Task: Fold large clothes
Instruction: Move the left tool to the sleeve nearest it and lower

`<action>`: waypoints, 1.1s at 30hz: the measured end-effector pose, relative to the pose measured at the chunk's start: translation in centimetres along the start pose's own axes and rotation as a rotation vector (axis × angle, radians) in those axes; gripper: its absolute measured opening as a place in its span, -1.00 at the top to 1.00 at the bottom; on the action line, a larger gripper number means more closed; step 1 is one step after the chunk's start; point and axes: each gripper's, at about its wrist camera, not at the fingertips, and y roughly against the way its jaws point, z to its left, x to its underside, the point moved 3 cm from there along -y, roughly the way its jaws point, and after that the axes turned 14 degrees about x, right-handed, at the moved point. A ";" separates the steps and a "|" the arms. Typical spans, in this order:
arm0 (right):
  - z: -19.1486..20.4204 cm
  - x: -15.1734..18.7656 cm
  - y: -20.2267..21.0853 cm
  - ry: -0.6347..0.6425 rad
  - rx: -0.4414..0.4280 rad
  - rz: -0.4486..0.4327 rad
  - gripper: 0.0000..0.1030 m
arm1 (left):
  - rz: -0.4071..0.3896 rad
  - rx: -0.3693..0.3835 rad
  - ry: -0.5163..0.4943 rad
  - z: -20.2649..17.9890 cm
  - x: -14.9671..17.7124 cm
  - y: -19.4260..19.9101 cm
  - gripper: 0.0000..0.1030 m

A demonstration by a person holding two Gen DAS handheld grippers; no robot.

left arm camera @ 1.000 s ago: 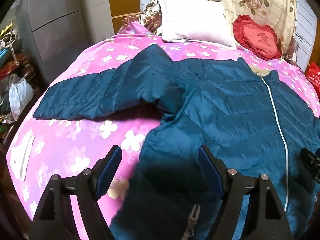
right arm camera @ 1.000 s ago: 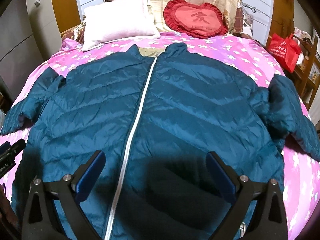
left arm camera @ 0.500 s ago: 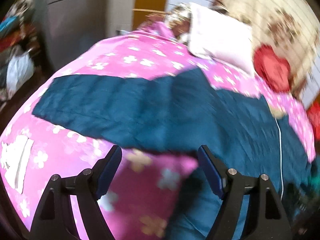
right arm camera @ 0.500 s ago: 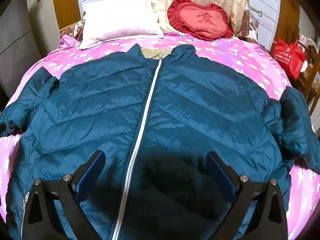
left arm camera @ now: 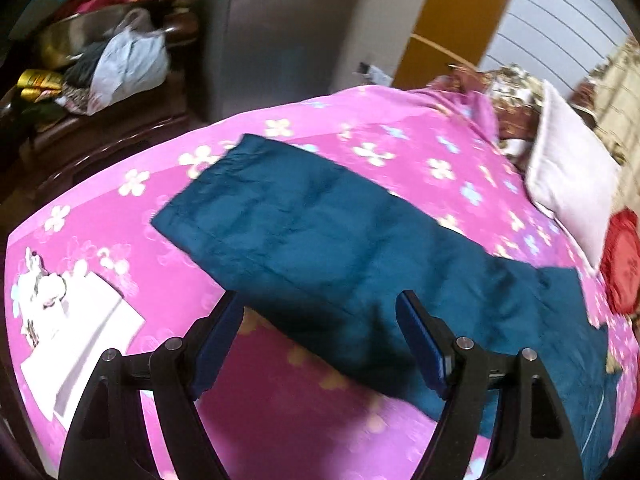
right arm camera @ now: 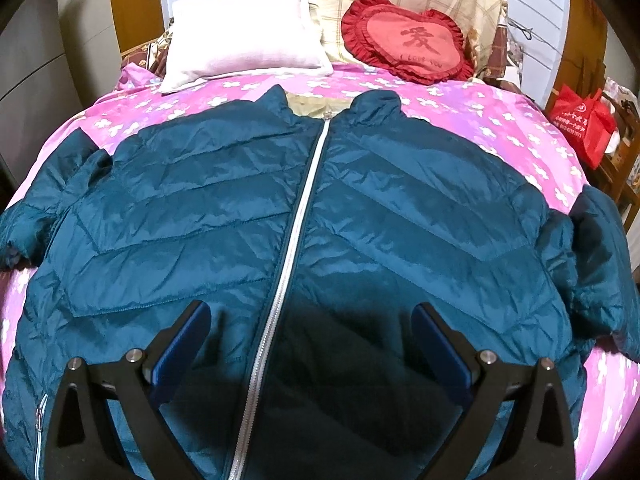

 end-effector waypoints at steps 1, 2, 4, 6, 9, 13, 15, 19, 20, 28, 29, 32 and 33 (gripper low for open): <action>0.0 0.0 0.0 0.000 0.000 0.000 -0.98 | -0.002 -0.008 0.009 0.4 -0.1 -0.1 -0.13; 0.1 -0.1 0.0 0.001 -0.002 0.000 -0.98 | -0.007 -0.016 0.018 0.7 -0.3 -0.2 -0.13; 0.3 -0.2 0.0 0.001 -0.005 -0.001 -0.98 | -0.023 -0.032 0.053 1.8 -0.7 -0.2 -0.13; 0.4 -0.2 0.0 0.002 -0.010 -0.004 -0.98 | -0.031 -0.032 0.087 2.7 -1.0 -0.1 -0.13; 0.8 -0.2 0.0 0.014 -0.009 -0.006 -0.98 | -0.033 -0.030 0.127 4.0 -1.2 0.1 -0.13; 1.2 -0.2 0.0 0.019 -0.008 -0.007 -0.98 | -0.029 -0.033 0.162 5.1 -1.4 0.0 -0.13; 1.2 -0.2 0.0 0.017 -0.011 -0.005 -0.98 | -0.028 -0.034 0.174 5.6 -1.6 -0.2 -0.13; 1.2 -0.4 0.1 0.021 -0.006 -0.009 -0.98 | -0.017 -0.027 0.210 6.6 -1.8 -0.6 -0.13; 1.2 -0.4 0.1 0.022 -0.006 -0.010 -0.98 | -0.018 -0.030 0.214 6.7 -1.9 -0.7 -0.13; 1.4 -0.4 0.0 0.023 -0.005 -0.006 -0.98 | -0.030 -0.059 0.247 7.9 -2.3 -1.4 -0.13; 1.4 -0.4 0.0 0.023 -0.005 -0.004 -0.98 | -0.028 -0.059 0.253 7.9 -2.4 -1.6 -0.13; 1.5 -0.4 -0.1 0.020 -0.007 0.000 -0.98 | -0.022 -0.071 0.233 7.5 -2.4 -2.2 -0.14; 1.5 -0.4 -0.2 0.018 -0.009 0.003 -0.98 | -0.020 -0.083 0.217 7.2 -2.4 -2.5 -0.14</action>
